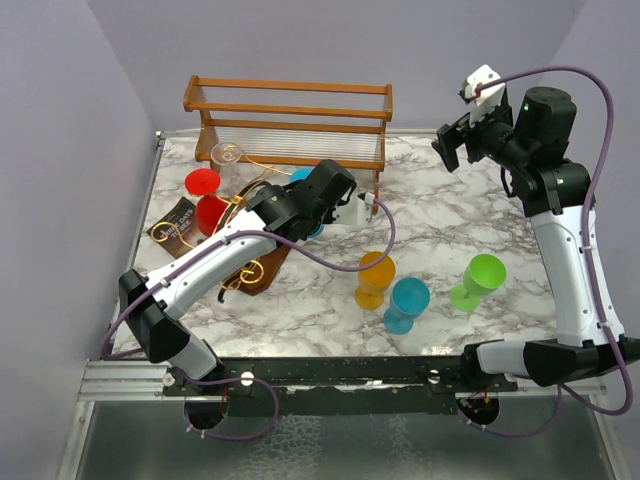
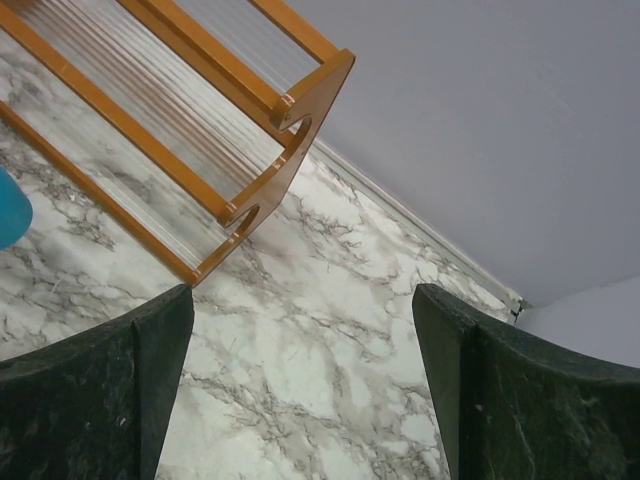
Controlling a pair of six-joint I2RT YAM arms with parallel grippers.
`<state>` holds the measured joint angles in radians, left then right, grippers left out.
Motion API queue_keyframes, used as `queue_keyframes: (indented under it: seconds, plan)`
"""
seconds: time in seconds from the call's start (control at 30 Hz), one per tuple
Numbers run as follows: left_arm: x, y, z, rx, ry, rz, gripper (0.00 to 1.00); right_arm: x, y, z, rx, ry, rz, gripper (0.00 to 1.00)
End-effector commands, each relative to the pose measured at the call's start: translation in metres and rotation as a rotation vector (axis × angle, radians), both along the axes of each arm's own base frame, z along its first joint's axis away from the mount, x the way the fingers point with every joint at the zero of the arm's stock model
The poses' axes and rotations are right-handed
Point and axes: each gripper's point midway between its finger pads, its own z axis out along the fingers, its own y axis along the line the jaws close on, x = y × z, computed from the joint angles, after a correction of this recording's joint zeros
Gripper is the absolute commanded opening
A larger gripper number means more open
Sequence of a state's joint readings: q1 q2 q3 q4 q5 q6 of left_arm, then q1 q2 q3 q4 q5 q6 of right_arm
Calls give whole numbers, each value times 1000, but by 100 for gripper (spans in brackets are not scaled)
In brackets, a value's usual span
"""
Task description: Place the wine glass upside down on the wine glass rack
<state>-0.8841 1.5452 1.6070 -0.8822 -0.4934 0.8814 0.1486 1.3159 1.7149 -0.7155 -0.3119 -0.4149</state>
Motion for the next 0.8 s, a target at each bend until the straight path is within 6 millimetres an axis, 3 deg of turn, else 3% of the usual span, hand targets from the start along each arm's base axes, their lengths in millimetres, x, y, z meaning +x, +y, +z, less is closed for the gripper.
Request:
queue_keyframes:
  seconds: [0.0,0.17,0.33,0.53,0.7,0.77]
  plan:
    - [-9,4,7,-31,5,-1,30,-2,-7,-8,-28,12,-17,90]
    - [-12,1,16,-80,8,6,37,-8,-13,-16,-62,21,-23,91]
    - [-20,-8,31,-194,38,-10,48,-24,-32,-29,-102,41,-53,94]
    - [-32,-19,58,-344,60,-36,72,-50,-72,-47,-63,105,-147,94]
    - [-39,-20,82,-473,63,-35,96,-88,-112,-73,-15,208,-296,91]
    - [-38,-17,89,-503,47,-21,99,-103,-126,-84,-11,253,-358,89]
